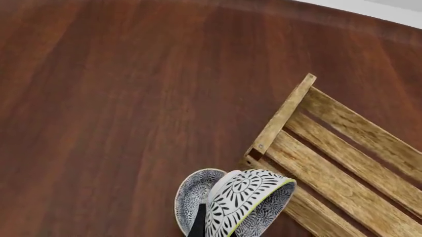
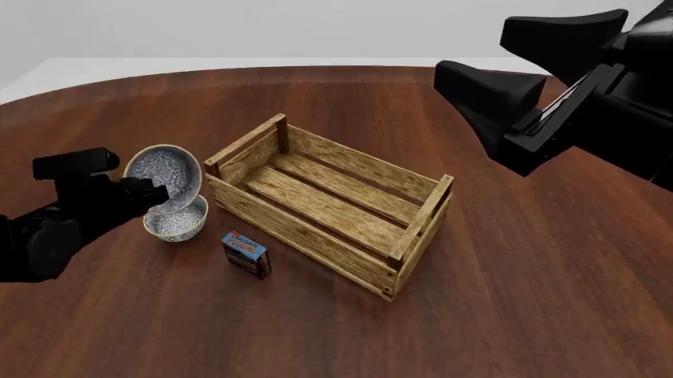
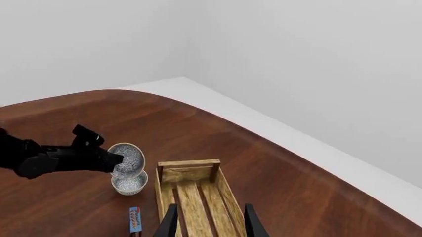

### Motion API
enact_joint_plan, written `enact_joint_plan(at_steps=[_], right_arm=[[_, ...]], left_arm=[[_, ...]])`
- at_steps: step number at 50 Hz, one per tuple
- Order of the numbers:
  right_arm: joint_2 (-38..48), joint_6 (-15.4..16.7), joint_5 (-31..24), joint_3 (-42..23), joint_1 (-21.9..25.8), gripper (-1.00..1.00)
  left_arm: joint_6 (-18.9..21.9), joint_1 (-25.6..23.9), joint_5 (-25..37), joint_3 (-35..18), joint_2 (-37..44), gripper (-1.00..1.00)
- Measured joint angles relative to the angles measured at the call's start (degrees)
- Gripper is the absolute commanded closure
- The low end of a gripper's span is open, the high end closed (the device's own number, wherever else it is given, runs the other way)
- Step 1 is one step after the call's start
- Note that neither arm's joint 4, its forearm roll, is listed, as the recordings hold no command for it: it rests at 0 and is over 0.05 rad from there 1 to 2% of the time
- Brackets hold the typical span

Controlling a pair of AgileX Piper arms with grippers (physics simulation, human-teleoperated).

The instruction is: Stack the right bowl on the left bowl and place them in the tray.

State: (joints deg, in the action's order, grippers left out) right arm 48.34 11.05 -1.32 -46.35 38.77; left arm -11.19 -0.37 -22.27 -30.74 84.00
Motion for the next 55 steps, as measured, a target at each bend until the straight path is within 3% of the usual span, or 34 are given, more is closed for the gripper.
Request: enact_joint_plan(at_steps=[54,55], right_arm=[[1.05,0.04,0.52,-0.03,-0.08,-1.0],[1.03,0.04,0.52,-0.03,-0.08,-1.0]], left_arm=[[-5.48,0.58,-9.56,0.79,12.45,1.0],[-5.53,0.56,-9.61,0.76,12.59,-1.0]])
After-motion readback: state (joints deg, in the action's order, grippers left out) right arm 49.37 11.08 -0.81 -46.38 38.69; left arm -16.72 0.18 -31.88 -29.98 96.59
